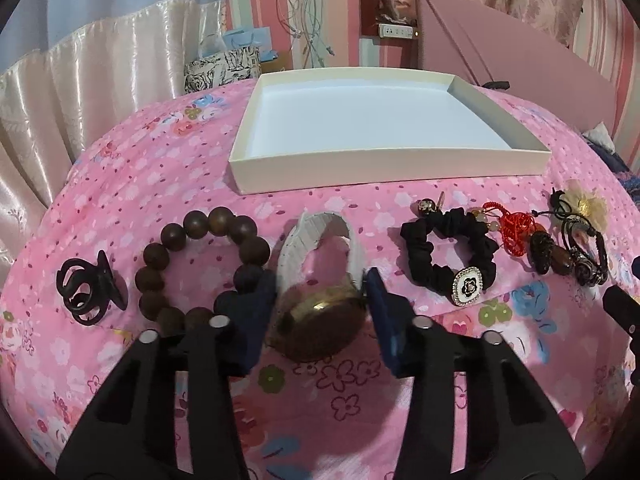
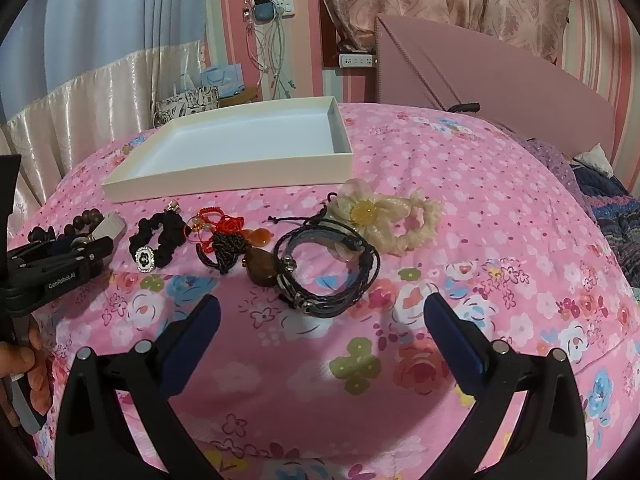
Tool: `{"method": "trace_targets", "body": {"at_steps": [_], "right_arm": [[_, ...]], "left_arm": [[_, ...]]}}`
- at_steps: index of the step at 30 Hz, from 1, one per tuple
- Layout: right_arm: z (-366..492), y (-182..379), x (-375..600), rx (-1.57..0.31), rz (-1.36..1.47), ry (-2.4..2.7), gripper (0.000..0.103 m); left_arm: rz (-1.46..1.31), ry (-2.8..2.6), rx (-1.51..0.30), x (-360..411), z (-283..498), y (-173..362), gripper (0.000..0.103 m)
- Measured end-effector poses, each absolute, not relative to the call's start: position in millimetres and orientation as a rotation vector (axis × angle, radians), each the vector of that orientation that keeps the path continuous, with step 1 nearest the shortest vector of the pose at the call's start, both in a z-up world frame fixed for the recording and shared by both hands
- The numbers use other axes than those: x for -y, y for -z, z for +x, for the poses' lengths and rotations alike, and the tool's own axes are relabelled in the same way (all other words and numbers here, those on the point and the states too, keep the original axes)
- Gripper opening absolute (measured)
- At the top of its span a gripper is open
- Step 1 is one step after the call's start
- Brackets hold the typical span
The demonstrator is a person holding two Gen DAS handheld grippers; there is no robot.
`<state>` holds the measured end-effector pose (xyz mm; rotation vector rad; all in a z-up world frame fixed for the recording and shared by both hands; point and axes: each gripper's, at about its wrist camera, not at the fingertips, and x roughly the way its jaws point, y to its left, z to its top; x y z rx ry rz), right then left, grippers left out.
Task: Organize jewelry
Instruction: 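Grasp the beige-strap watch with the left tool while the right tool grasps the black braided leather bracelet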
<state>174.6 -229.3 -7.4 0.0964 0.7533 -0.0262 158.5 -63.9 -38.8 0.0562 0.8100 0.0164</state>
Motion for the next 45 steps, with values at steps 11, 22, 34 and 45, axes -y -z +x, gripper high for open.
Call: {"method": "trace_targets", "body": {"at_steps": [11, 22, 34, 45], "right_arm": [[178.0, 4.7, 250.7, -0.749, 0.133, 0.024, 0.101], [203.9, 17.5, 241.5, -0.845, 0.097, -0.026, 0.081], [207.1, 29.3, 248.8, -0.877, 0.167, -0.079, 0.037], [197.8, 23.5, 247.1, -0.851, 0.165, -0.089, 0.03]], "left_arm": [[0.053, 0.018, -0.748, 57.9, 124.8, 23.3, 0.037], [0.08, 0.046, -0.745, 59.8, 108.1, 25.8, 0.034], [0.124, 0.049, -0.732, 69.3, 108.7, 31.1, 0.033], [0.143, 0.044, -0.709, 71.7, 104.0, 28.6, 0.029]]}}
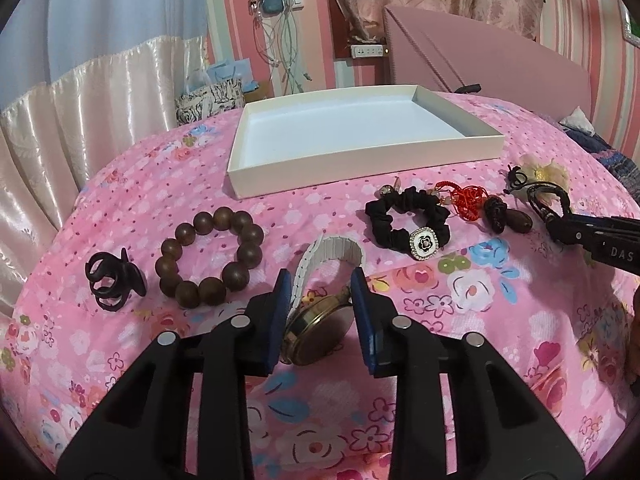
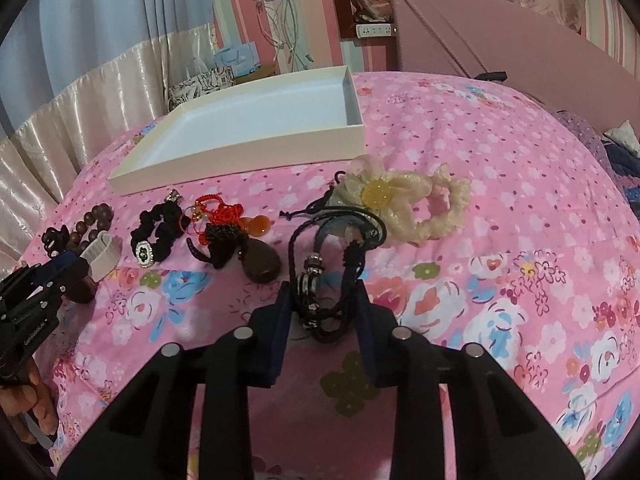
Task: Organize jewelry
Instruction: 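Lift and carry the watch with the left tool while the right tool carries the bracelet over the white tray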
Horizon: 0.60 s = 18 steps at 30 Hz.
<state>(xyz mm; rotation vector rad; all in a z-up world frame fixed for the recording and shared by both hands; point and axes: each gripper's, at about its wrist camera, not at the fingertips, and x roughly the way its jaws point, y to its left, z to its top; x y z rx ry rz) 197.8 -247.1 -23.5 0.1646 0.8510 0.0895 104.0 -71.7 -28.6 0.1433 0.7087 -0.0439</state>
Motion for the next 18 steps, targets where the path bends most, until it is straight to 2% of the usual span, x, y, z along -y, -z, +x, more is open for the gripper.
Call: {"method": "trace_targets", "body": {"at_steps": [9, 10, 11, 18], "right_arm": [[176.8, 13.9, 242.9, -0.81, 0.17, -0.094, 0.029], [174.4, 11.6, 243.6, -0.799, 0.173, -0.094, 0.029], [171.1, 7.8, 244.7, -0.783, 0.179, -0.094, 0.029], [163.5, -13.7, 245.5, -0.715, 0.195, -0.116, 0.029]], "left_arm": [[0.135, 0.032, -0.685, 68.4, 99.7, 23.9, 0.017], [0.127, 0.036, -0.683, 67.1, 99.0, 22.8, 0.014], [0.125, 0.038, -0.676, 65.8, 98.2, 20.6, 0.0], [0.058, 0.07, -0.677, 49.6, 98.1, 11.4, 0.0]]}}
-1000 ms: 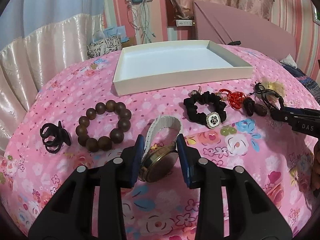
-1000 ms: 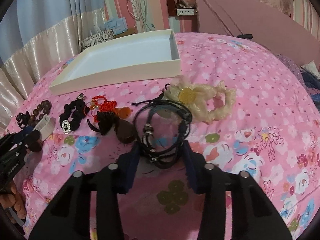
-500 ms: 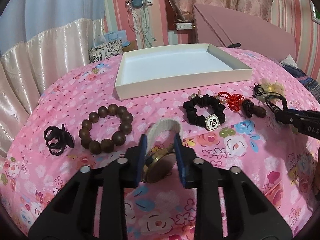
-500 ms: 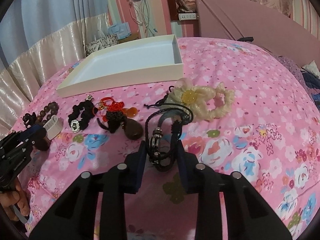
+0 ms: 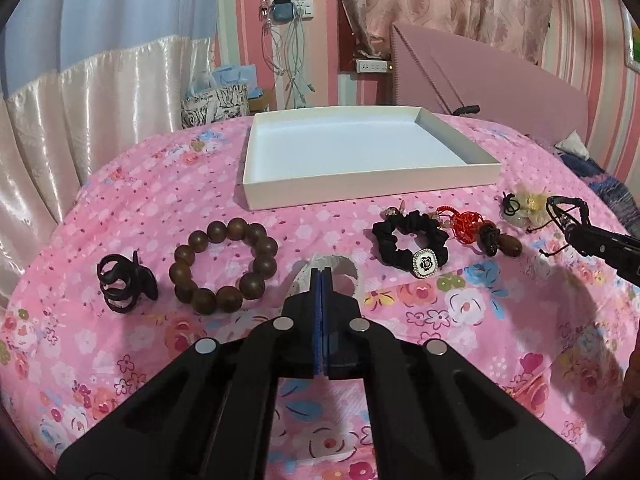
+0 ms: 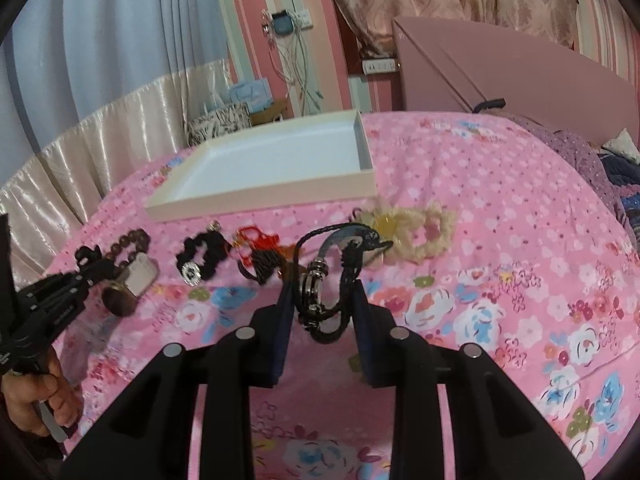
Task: Organize jewelry
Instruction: 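Lift and carry the watch with the left tool while the right tool carries the bracelet over the white tray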
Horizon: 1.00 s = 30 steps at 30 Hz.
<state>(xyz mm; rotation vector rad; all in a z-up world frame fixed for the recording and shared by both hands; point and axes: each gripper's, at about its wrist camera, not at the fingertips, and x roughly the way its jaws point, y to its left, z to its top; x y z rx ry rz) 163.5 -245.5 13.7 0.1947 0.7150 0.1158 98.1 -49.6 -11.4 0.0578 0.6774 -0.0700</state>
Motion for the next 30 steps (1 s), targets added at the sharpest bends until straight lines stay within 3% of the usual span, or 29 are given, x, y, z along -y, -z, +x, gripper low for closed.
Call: {"method": "trace_targets", "body": {"at_steps": [11, 13, 14, 17, 19, 20, 23, 24, 28, 30], "right_arm": [[169.0, -23.2, 239.2, -0.697, 0.2, -0.151, 0.029], [170.6, -18.9, 239.4, -0.707, 0.203, -0.15, 0.029], [171.2, -16.3, 240.0, -0.713, 0.205, -0.15, 0.029], [173.3, -9.5, 241.2, -0.728, 0.206, -0.147, 0.029], [174.3, -6.3, 242.0, -0.734, 0.207, -0.145, 0.029], [174.5, -5.2, 242.2, -0.736, 0.207, -0.145, 0.029], [175.4, -2.6, 242.6, -0.74, 0.208, -0.144, 0.029], [175.9, -1.3, 242.9, -0.743, 0.208, -0.143, 0.029], [178.6, 4.8, 245.6, -0.758, 0.223, -0.144, 0.03], [180.0, 7.9, 246.1, -0.765, 0.227, -0.138, 0.03]], "left_arm": [[0.081, 0.15, -0.735, 60.3, 98.4, 10.5, 0.0], [0.098, 0.158, -0.745, 65.0, 98.5, 17.1, 0.004], [0.12, 0.156, -0.739, 68.9, 98.5, 17.7, 0.007], [0.147, 0.188, -0.751, 78.6, 102.6, 19.9, 0.031], [0.184, 0.19, -0.752, 86.1, 104.4, 22.9, 0.058], [0.215, 0.186, -0.752, 91.1, 106.7, 26.4, 0.06], [0.246, 0.169, -0.75, 96.3, 115.4, 33.1, 0.059], [0.24, 0.168, -0.754, 95.3, 118.2, 33.2, 0.055], [0.191, 0.166, -0.775, 86.5, 136.0, 33.8, 0.004], [0.148, 0.178, -0.795, 78.5, 144.3, 35.8, 0.002]]}}
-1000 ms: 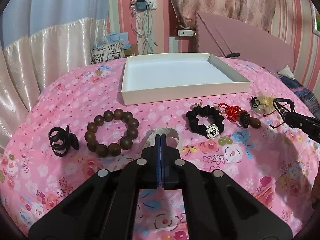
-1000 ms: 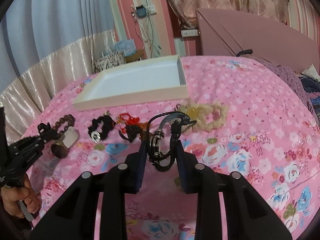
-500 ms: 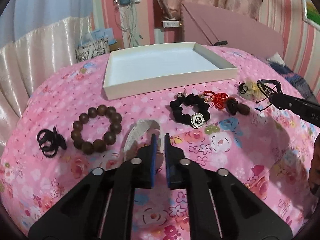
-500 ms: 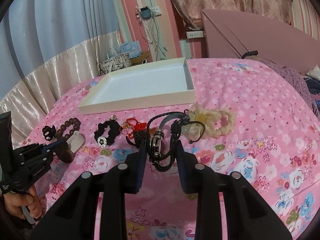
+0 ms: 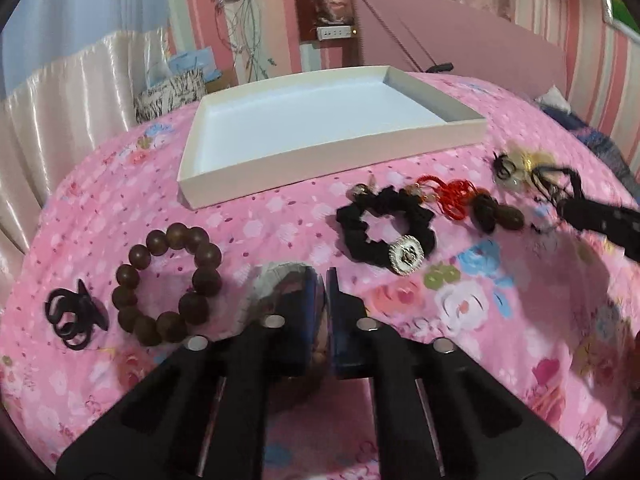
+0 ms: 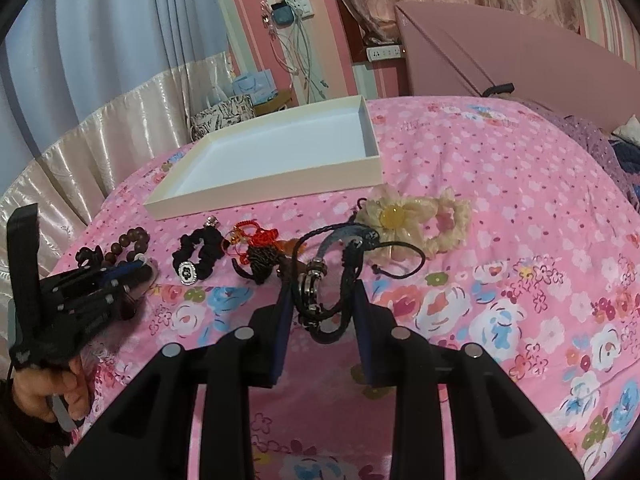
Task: Organize jewelry
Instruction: 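Lift and carry the watch with the left tool while the right tool carries the bracelet over the white tray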
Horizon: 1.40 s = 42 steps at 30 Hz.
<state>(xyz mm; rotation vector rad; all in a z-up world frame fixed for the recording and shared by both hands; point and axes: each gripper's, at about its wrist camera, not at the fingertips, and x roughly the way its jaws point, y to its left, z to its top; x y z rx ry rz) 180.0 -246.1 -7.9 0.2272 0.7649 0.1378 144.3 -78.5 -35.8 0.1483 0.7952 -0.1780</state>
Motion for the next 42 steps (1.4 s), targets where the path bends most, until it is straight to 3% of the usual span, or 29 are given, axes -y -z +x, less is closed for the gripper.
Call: {"method": "trace_targets", "body": {"at_steps": [7, 15, 25, 33, 42], "right_arm": [[181.3, 6.1, 244.6, -0.759, 0.225, -0.137, 0.03], [195.1, -25.1, 240.2, -0.694, 0.198, -0.146, 0.03], [240.9, -59.7, 236.5, -0.615, 0.202, -0.151, 0.03], [301.6, -54.3, 238.7, -0.625, 0.208, -0.124, 0.03], [367.5, -15.8, 224.4, -0.759, 0.202, -0.137, 0.03]], "left_arm": [[0.109, 0.195, -0.777, 72.4, 136.2, 29.9, 0.001], [0.079, 0.189, -0.692, 61.2, 130.8, -12.5, 0.001], [0.064, 0.162, -0.624, 56.5, 173.7, -45.5, 0.001], [0.01, 0.119, -0.664, 51.2, 237.5, -28.4, 0.001], [0.046, 0.062, -0.716, 62.8, 287.1, -7.3, 0.002]]}}
